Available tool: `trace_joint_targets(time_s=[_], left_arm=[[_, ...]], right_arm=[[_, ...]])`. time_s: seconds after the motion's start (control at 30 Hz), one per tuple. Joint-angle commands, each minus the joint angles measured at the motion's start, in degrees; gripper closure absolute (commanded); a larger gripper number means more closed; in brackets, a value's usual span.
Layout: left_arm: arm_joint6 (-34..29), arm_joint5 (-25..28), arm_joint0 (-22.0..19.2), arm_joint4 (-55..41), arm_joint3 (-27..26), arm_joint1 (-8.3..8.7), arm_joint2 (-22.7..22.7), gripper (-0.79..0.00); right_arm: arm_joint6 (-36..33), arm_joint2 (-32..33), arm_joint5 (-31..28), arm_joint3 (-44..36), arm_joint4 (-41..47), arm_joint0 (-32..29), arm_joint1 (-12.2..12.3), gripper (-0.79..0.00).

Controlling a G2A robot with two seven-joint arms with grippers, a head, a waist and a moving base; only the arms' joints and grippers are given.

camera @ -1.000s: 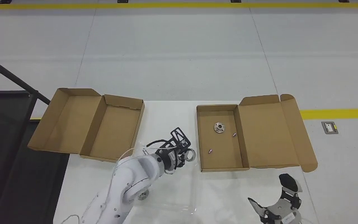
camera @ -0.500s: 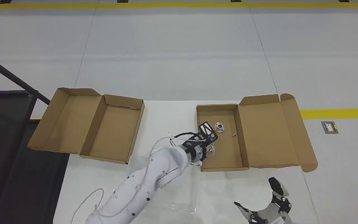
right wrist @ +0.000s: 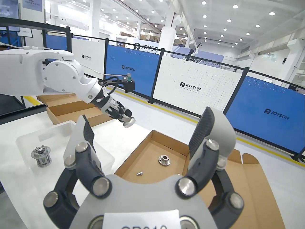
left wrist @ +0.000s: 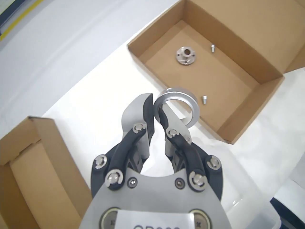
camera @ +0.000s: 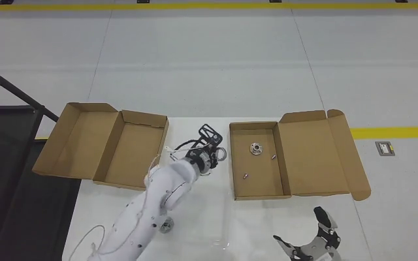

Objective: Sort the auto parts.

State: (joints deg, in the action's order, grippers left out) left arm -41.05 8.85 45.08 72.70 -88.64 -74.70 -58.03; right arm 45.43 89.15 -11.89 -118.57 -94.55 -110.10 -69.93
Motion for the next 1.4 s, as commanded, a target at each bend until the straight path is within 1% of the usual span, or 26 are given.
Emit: trace_joint_targets(time_s=[0.0,0.07,0.17,0.3,0.7,0.77,0.8,0.9,1.03,1.1,1.2,1.3,1.37], left_arm=[[-1.51,-0.45,2.61,0.62,-1.55,0.98,-4.82,0.000],[-3.05,-0.65,5.57,1.04,-3.72,1.94,-9.53,0.000],[-3.92,-1.46,10.87,1.95,-8.33,3.18,-16.31,0.000],[-2.65,-3.50,17.69,1.17,-14.92,4.09,-23.28,0.000],[-2.65,-3.50,17.69,1.17,-14.92,4.09,-23.28,0.000],[-1.56,-3.49,18.35,2.01,-14.96,4.12,-23.07,0.000],[-1.16,-4.32,18.41,2.95,-14.60,4.14,-23.22,0.000],[-0.26,-9.14,16.79,4.83,-11.44,4.04,-24.33,0.000],[-1.72,-11.47,12.71,3.01,-5.36,4.02,-26.49,0.000],[-2.90,-12.50,10.03,2.57,-1.16,4.07,-27.54,0.000],[-3.54,-13.31,5.93,2.86,5.99,4.08,-27.84,0.000],[-3.59,-12.73,2.20,1.31,13.09,3.81,-26.76,0.000],[-3.27,-12.71,-0.34,1.61,17.96,3.55,-25.21,0.000]], right_arm=[[0.00,0.00,0.00,0.00,0.00,0.00,0.00,-0.785],[0.00,0.00,0.00,0.00,0.00,0.00,0.00,-0.785],[0.00,0.00,0.00,0.00,0.00,0.00,0.00,-0.785],[0.00,0.00,0.00,0.00,0.00,0.00,0.00,-0.785],[0.00,0.00,0.00,0.00,0.00,0.00,0.00,-0.785],[0.00,0.00,0.00,0.00,0.00,0.00,0.00,-0.785],[0.00,0.00,0.00,0.00,0.00,0.00,0.00,-0.785],[0.00,0.00,0.00,0.00,0.00,0.00,0.00,-0.785],[0.00,0.00,0.00,0.00,0.00,0.00,0.00,-0.785],[0.00,0.00,0.00,0.00,0.00,0.00,0.00,-0.785],[0.00,0.00,0.00,0.00,0.00,0.00,0.00,-0.785],[0.00,0.00,0.00,0.00,0.00,0.00,0.00,-0.785],[0.00,0.00,0.00,0.00,0.00,0.00,0.00,-0.785]])
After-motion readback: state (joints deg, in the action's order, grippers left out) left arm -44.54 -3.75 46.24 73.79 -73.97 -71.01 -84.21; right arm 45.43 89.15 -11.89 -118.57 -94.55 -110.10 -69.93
